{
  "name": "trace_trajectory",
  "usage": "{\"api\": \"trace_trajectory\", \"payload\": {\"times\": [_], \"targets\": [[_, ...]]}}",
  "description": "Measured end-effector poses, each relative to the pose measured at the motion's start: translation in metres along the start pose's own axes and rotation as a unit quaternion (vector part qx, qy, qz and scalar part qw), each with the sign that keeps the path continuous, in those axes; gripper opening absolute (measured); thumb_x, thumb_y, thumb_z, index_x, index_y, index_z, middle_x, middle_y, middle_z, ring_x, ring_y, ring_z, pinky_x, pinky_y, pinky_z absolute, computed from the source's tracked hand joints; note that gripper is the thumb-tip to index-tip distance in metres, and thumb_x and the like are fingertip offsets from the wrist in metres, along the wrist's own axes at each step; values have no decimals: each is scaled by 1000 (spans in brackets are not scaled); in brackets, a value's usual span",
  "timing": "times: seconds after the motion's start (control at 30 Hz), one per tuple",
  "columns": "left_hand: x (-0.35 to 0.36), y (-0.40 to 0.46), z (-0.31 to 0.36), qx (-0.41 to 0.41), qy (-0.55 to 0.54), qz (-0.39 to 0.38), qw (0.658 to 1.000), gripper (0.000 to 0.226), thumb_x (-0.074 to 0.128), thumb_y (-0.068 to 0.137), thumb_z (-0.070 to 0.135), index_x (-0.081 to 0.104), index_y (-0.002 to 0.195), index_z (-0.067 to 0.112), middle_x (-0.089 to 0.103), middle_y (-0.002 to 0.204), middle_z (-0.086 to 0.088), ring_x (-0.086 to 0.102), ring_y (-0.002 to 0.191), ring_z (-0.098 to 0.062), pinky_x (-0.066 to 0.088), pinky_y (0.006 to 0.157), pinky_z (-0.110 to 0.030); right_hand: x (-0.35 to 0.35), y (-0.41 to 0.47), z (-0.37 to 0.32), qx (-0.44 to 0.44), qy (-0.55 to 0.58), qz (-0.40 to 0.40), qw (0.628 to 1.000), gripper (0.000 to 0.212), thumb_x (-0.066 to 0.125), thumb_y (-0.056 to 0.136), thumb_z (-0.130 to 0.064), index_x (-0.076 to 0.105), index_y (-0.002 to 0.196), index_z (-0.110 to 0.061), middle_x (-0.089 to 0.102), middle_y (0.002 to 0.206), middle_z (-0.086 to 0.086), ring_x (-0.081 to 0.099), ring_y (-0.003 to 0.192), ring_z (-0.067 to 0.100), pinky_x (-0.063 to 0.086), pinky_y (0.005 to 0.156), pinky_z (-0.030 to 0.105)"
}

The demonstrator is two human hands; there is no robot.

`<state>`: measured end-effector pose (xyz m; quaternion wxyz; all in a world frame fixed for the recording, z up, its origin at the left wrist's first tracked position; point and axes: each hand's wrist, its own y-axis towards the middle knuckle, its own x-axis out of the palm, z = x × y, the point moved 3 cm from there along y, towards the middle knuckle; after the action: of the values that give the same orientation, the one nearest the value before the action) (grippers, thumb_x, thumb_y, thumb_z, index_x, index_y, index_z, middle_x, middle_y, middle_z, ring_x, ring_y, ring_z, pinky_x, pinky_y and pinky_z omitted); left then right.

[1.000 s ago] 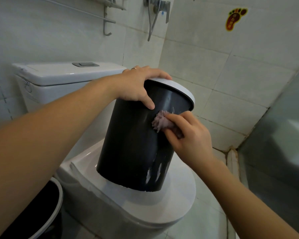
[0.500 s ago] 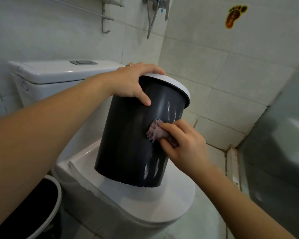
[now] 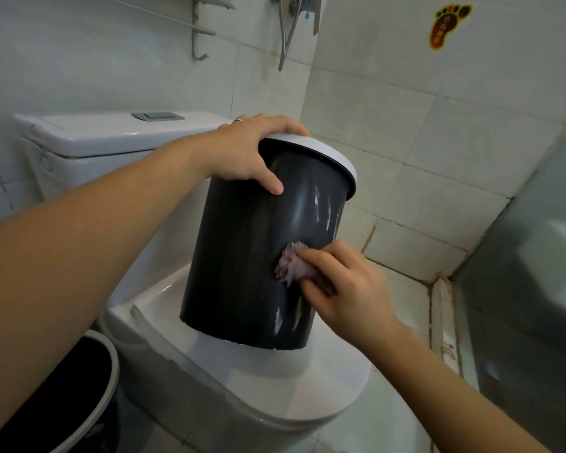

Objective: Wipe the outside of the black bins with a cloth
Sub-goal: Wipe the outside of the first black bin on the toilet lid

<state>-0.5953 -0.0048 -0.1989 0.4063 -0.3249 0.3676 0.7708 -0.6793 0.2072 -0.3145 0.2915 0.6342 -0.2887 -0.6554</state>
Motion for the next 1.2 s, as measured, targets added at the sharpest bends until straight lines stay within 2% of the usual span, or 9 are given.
{"api": "trace_trajectory", "payload": {"times": [0.13,0.23,0.47,0.57,0.7,0.77,0.83,0.97,1.2], "targets": [[-1,-1,-2,-3,-7,3,1000,81,88,65,23,44,117,65,46,133,10,39,129,-22,33,112,-49,7,-27,-15,-77,22,-63,995,26,59,92,-28,71,113,-17,59,89,2,53,75,17,46,58,25],[-1,-2,-3,-6,-10,1,1000,81,88,65,23,46,121,63,45,131,12,38,129,-21,33,112,-49,8,-34,-20,-120,14,-89,989,23,62,92,-28,72,109,-18,61,87,2,53,72,16,46,56,26],[-2,-2,-5,-8,-9,3,1000,82,88,65,24,43,121,64,43,139,11,38,132,-22,33,112,-50,1,-5,-7,14,-12,7,1000,24,69,87,-23,73,109,-15,63,89,3,59,75,21,53,56,36],[-2,-3,-5,-4,-11,2,1000,82,88,65,24,44,121,64,44,138,12,38,131,-21,33,112,-50,3,-12,-11,-21,-3,-26,999,25,69,86,-23,72,110,-16,61,89,4,56,75,20,51,56,35],[-2,-2,-6,-7,-19,0,1000,81,88,65,24,43,116,68,44,136,12,38,130,-22,34,112,-50,8,-35,-25,-121,17,-108,987,21,63,90,-26,73,107,-18,59,85,2,51,70,16,44,56,26],[-1,-2,-5,-6,-18,-2,1000,81,88,64,25,43,115,69,44,136,12,38,130,-22,34,112,-50,9,-39,-27,-153,12,-116,981,19,62,91,-27,74,104,-19,59,84,2,50,69,15,41,56,23],[-1,-1,-5,-7,-18,-1,1000,82,88,64,25,43,116,69,44,136,11,38,130,-22,35,112,-50,8,-33,-24,-137,0,-87,987,21,62,91,-26,74,106,-19,59,84,2,51,69,17,41,57,24],[0,0,-5,-5,-19,2,1000,82,89,63,23,45,119,65,45,138,10,40,131,-21,35,111,-50,6,-17,-22,-35,-11,-16,999,24,65,88,-25,72,110,-17,61,89,2,56,73,20,49,55,30],[-1,2,-4,4,-38,-2,999,80,89,65,19,48,121,59,47,135,13,45,124,-18,41,107,-45,9,-30,-29,-95,-2,-72,993,22,61,93,-28,71,109,-19,60,87,1,52,72,16,41,58,21]]}}
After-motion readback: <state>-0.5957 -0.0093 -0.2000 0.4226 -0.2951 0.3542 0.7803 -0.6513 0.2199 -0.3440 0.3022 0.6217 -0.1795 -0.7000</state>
